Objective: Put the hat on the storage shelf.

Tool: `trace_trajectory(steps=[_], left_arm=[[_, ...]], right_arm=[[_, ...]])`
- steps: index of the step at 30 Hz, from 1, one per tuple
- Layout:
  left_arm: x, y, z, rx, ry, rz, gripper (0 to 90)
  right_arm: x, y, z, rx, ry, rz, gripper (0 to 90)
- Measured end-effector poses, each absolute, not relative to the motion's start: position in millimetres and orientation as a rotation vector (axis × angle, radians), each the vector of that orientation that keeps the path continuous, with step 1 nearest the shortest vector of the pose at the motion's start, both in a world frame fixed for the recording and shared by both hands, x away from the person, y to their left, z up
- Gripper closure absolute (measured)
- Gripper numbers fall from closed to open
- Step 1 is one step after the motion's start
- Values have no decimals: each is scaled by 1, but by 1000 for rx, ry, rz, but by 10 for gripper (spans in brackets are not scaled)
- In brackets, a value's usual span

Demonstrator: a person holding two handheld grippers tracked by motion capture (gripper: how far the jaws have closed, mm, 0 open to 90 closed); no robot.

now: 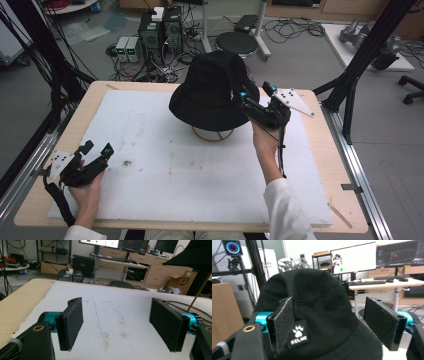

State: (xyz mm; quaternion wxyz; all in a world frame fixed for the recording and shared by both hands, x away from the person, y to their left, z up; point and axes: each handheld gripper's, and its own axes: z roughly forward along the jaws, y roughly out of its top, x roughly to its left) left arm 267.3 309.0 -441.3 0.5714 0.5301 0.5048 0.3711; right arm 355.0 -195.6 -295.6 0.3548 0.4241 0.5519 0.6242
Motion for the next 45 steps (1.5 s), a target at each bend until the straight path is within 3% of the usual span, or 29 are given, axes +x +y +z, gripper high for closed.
trace_trajectory(steps=[15,45], left_arm=[[267,309,-441,1246,1186,869,274],[268,308,-441,1248,1186,874,274]], right_arm=[[334,-235,-312,1127,1386,1562,232],[287,-258,-342,1297,1476,1393,205]])
